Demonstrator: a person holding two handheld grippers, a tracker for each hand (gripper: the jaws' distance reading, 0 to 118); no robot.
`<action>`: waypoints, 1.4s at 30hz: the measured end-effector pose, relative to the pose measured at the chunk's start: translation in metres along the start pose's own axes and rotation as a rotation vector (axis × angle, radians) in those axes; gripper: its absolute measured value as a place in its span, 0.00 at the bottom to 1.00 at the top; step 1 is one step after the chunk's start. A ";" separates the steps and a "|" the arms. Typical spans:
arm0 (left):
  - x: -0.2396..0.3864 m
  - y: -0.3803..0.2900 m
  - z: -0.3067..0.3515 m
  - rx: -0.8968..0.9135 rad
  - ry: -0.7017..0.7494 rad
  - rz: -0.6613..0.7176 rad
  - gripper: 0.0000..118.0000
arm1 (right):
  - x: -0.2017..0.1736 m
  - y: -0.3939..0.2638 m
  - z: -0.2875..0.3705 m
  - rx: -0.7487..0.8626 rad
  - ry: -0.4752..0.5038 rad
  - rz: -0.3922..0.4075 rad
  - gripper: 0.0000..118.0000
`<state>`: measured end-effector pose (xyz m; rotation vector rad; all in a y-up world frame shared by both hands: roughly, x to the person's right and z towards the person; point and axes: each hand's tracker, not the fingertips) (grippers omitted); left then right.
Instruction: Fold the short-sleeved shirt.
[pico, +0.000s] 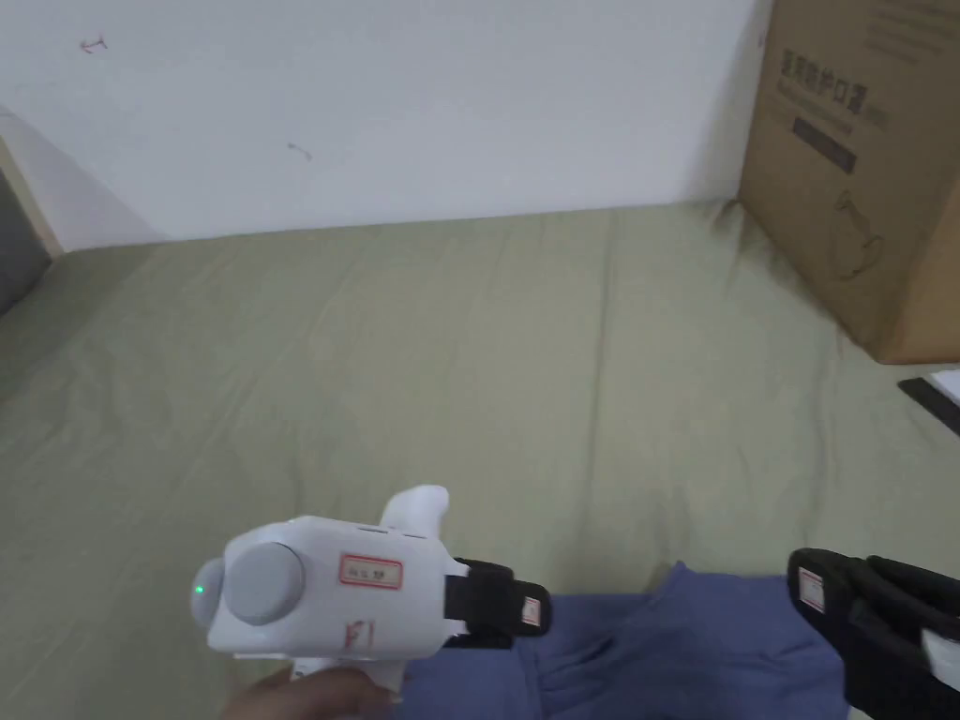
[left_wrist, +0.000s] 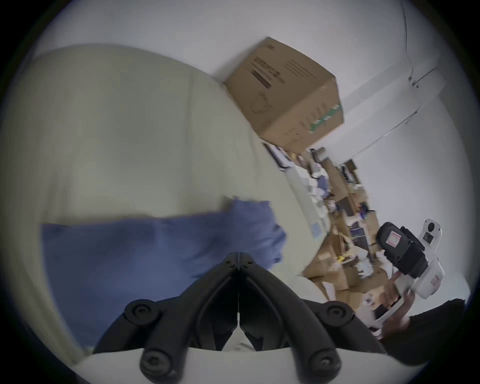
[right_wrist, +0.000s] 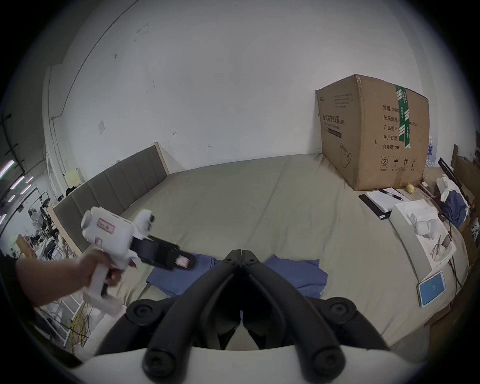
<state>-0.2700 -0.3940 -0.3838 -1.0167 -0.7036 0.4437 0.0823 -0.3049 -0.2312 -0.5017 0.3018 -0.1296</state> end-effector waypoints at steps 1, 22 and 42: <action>-0.021 0.003 0.013 -0.007 0.036 -0.005 0.00 | -0.002 0.000 -0.002 -0.010 0.002 0.007 0.00; -0.211 -0.052 -0.010 0.050 -0.529 0.485 1.00 | -0.046 0.006 -0.054 -0.237 0.064 0.045 0.00; -0.052 -0.008 0.100 0.006 0.706 -0.056 0.08 | -0.009 -0.007 -0.005 -0.145 0.128 -0.068 0.00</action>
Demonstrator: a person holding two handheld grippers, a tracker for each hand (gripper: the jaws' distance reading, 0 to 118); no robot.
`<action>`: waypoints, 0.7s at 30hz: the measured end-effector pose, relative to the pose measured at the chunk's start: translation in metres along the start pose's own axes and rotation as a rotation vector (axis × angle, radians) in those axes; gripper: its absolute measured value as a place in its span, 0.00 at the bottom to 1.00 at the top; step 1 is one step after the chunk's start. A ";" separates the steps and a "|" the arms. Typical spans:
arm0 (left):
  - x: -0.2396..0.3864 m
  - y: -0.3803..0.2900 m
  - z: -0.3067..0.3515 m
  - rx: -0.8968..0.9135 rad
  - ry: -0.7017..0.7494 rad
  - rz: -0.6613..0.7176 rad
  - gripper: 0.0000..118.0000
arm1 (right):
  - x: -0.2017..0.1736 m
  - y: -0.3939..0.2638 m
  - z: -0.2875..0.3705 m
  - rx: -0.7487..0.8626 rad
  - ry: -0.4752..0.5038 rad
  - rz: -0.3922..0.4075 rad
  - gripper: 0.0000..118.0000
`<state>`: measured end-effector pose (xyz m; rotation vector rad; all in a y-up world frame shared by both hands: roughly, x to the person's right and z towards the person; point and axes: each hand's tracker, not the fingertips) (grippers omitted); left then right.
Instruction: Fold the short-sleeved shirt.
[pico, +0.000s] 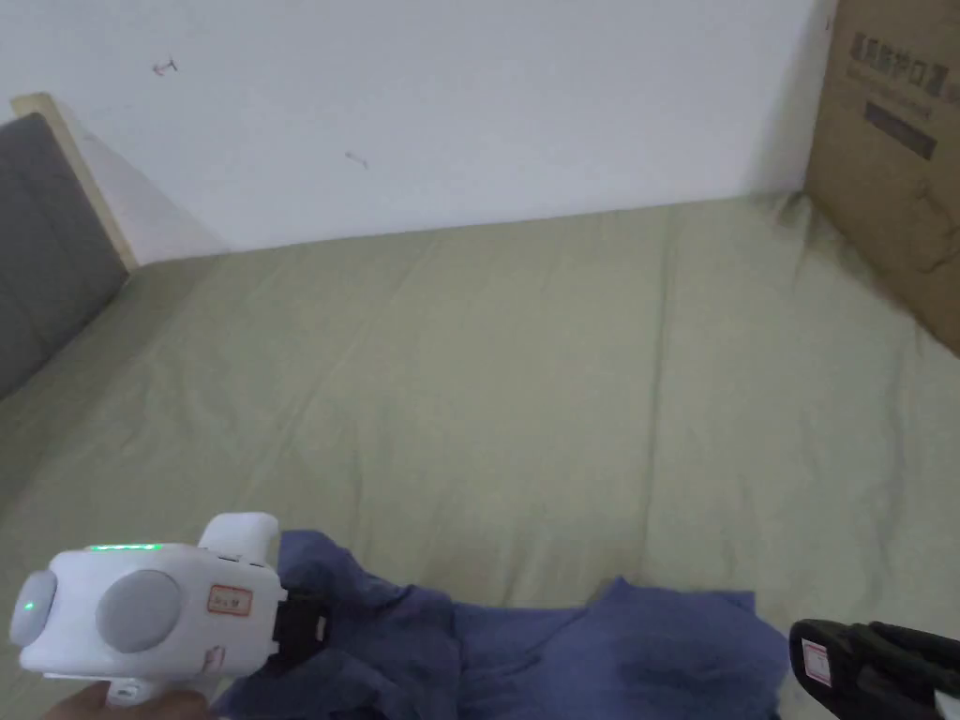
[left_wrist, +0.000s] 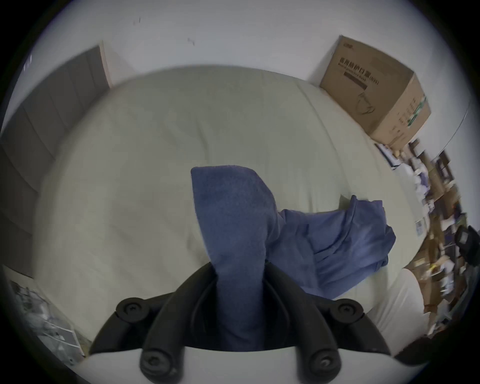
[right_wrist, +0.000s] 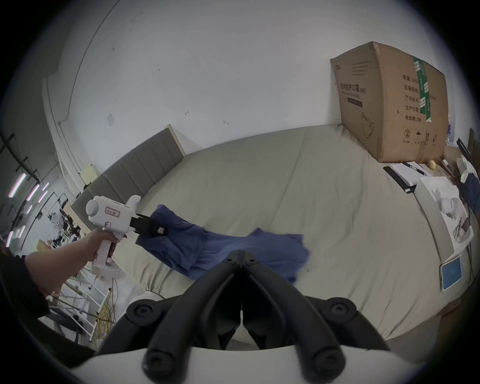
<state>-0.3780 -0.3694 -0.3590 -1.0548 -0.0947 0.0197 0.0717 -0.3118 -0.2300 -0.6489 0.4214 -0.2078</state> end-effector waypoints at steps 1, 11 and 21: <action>0.007 0.004 0.007 0.001 -0.017 0.009 0.08 | 0.004 -0.001 0.005 0.009 -0.001 -0.004 0.00; 0.173 0.031 -0.052 -0.182 -0.436 0.086 0.11 | 0.043 -0.015 0.047 0.066 -0.076 -0.061 0.00; 0.211 0.037 -0.060 -0.159 -0.622 0.051 0.99 | 0.066 -0.021 0.053 0.047 -0.135 -0.098 0.00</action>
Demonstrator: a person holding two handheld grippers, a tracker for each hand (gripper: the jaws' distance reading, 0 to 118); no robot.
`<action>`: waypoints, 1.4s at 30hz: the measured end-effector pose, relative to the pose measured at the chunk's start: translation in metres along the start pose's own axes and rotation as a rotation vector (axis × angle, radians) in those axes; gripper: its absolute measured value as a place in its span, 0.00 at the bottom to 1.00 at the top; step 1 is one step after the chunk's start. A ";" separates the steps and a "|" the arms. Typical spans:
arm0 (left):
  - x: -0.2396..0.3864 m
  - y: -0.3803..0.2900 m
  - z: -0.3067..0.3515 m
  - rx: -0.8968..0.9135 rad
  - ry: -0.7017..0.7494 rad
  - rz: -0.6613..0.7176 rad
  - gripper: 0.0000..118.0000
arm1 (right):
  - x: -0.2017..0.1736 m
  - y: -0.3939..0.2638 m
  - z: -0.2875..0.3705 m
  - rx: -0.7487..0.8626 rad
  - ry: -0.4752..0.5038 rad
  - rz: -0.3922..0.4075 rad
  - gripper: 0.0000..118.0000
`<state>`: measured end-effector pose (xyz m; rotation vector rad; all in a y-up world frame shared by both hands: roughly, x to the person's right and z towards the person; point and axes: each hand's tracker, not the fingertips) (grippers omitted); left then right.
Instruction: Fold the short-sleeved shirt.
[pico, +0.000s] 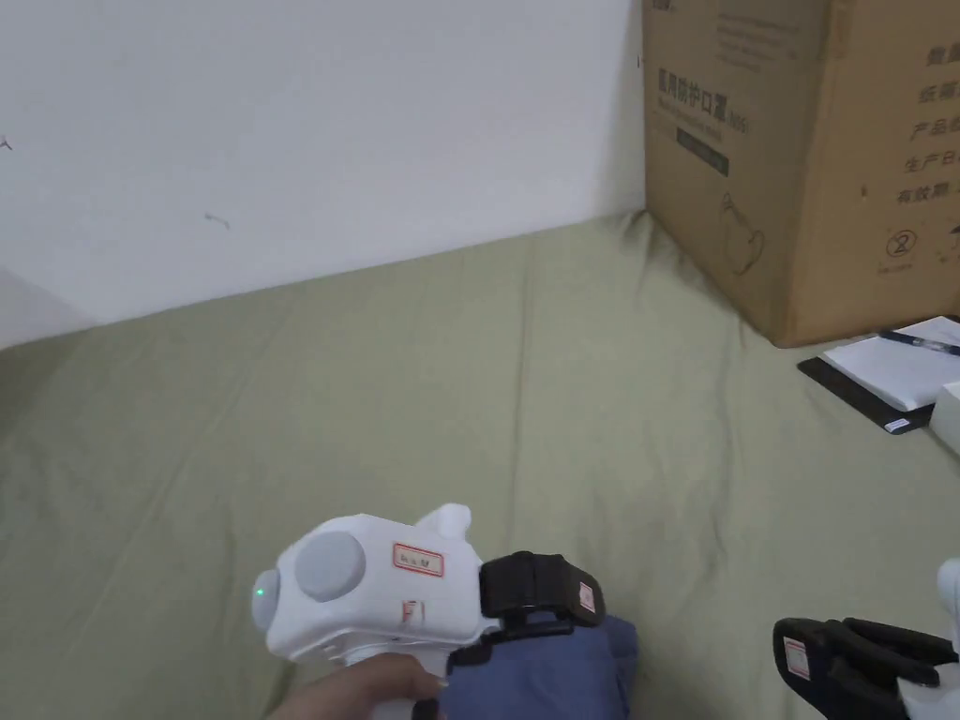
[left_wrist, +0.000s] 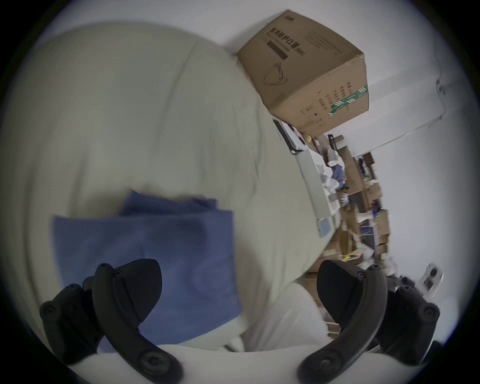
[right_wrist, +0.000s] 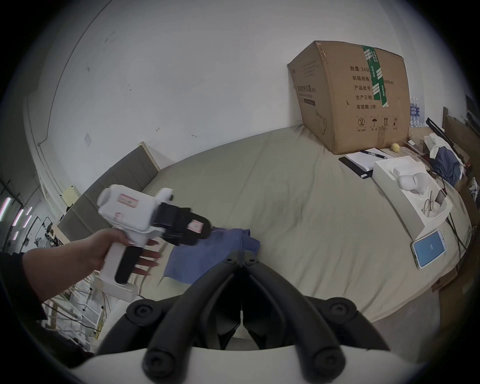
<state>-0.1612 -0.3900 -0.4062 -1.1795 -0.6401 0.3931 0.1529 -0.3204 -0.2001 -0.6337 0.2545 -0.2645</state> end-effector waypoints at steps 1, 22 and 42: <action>-0.001 0.000 0.012 0.019 0.045 -0.045 0.99 | 0.002 0.002 -0.003 -0.002 0.001 -0.005 0.00; 0.017 -0.053 -0.144 -0.166 0.197 -0.100 0.00 | 0.010 0.000 -0.026 -0.077 -0.018 0.011 0.00; 0.047 -0.149 0.233 1.160 0.582 -0.286 0.00 | -0.106 0.025 0.024 0.672 0.010 0.313 0.00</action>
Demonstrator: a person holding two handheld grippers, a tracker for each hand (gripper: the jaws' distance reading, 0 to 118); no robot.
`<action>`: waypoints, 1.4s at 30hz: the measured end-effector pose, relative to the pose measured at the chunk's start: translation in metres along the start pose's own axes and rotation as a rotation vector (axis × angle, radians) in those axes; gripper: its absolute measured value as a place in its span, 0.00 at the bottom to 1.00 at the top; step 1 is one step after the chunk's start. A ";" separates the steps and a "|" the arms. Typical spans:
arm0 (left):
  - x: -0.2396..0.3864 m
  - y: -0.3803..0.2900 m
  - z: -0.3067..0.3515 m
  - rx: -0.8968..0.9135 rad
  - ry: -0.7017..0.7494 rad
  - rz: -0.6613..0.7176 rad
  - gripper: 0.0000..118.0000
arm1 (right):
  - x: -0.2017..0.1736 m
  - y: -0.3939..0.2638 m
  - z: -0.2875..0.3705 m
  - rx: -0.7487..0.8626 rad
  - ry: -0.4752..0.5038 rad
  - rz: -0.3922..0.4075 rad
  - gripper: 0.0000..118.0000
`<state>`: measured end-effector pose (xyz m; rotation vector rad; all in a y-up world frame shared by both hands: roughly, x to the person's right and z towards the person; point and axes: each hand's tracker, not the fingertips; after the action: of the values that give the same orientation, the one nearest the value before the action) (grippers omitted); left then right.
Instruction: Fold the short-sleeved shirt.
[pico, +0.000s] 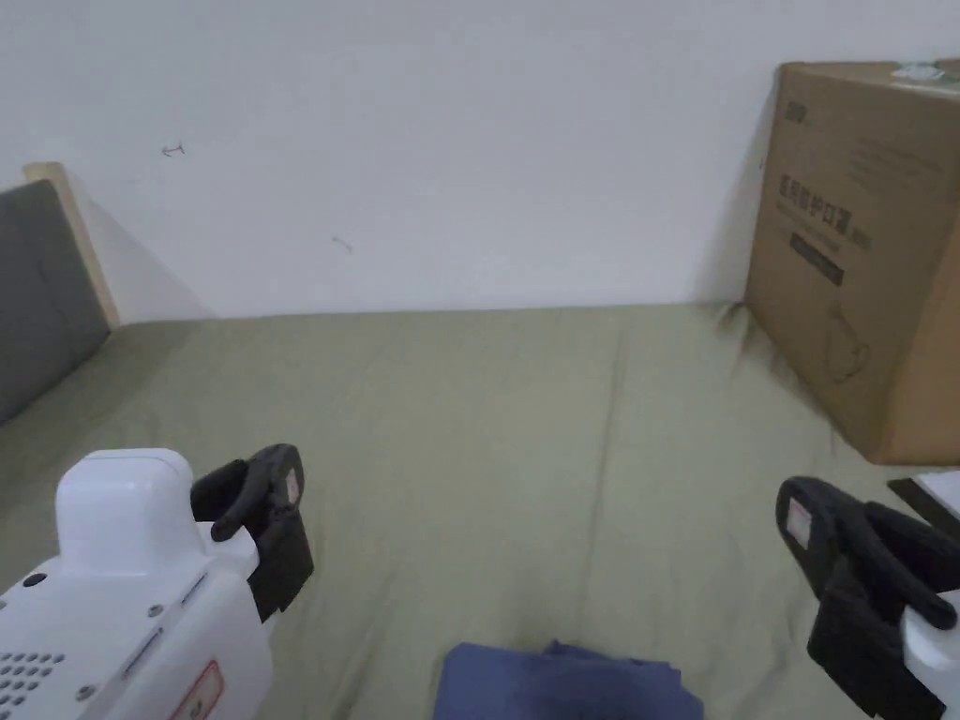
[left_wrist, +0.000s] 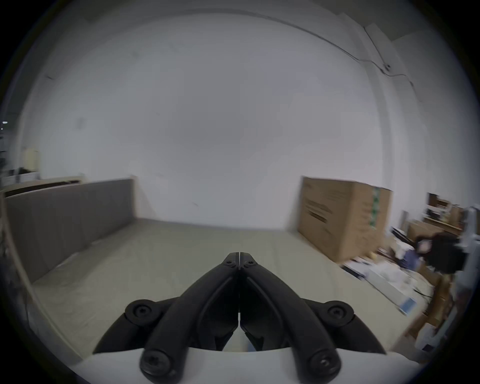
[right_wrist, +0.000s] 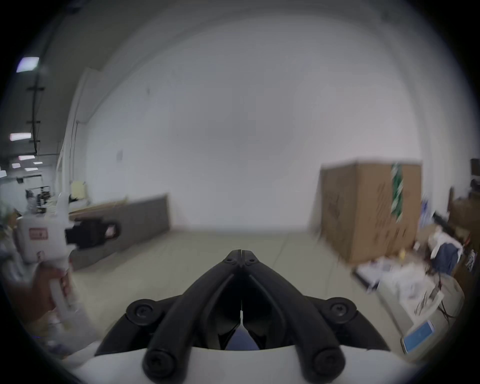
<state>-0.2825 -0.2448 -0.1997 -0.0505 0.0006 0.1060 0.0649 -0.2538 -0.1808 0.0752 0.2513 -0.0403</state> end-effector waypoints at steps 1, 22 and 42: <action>-0.003 -0.016 -0.003 0.020 0.049 0.008 0.00 | -0.005 -0.016 0.003 0.118 -0.048 0.008 0.00; -0.033 -0.075 0.001 -0.153 0.018 -0.045 0.00 | 0.008 -0.057 -0.038 -0.252 -0.062 0.056 0.00; -0.108 -0.229 -0.181 -1.052 -0.576 0.768 1.00 | 0.014 -0.241 -0.163 -1.180 0.191 0.262 0.00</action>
<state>-0.3653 -0.4930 -0.3684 -1.0740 -0.6188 0.8797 0.0261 -0.4811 -0.3583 -1.0661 0.4211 0.3790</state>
